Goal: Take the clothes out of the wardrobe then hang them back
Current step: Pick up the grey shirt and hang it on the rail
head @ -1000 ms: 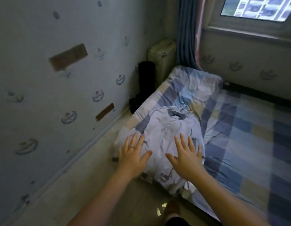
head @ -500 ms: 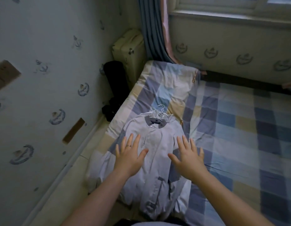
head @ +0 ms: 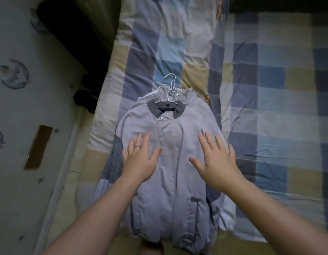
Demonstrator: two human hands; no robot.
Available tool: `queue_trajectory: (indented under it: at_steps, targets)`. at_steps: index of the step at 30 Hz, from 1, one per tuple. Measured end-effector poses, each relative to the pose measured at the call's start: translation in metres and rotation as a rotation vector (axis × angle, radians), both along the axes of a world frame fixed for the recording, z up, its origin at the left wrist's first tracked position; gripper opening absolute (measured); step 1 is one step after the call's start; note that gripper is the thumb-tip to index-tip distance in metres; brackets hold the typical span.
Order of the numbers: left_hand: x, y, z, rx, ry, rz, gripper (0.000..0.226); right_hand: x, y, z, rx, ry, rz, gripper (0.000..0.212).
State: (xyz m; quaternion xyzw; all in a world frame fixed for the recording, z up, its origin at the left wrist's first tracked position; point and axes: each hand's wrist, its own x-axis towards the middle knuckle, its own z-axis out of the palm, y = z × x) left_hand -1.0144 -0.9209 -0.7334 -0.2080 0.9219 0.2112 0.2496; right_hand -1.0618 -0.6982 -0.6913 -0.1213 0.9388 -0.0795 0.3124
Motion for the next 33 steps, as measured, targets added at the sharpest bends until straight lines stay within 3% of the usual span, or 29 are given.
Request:
queue_trajectory:
  at_steps: [9, 17, 21, 27, 33]
  targets:
    - [-0.09, -0.089, -0.181, -0.099, 0.062, -0.124, 0.067, -0.079, -0.068, -0.194, 0.08, 0.0, -0.032, 0.072]
    - [-0.158, -0.133, -0.23, -0.244, 0.245, -0.17, 0.056, -0.152, -0.085, -0.283, 0.09, 0.095, -0.125, 0.08]
    - [-0.169, -0.132, -0.225, -0.312, 0.292, -0.133, 0.041, -0.178, -0.079, -0.283, 0.066, 0.129, -0.204, 0.077]
    - [-0.16, -0.133, -0.189, -0.144, 0.388, -0.119, 0.024, -0.187, -0.061, -0.242, 0.051, 0.1, -0.299, 0.017]
    - [-0.134, -0.137, -0.111, 0.001, 0.377, -0.197, 0.019, -0.145, -0.027, -0.145, -0.085, -0.045, -0.277, 0.026]
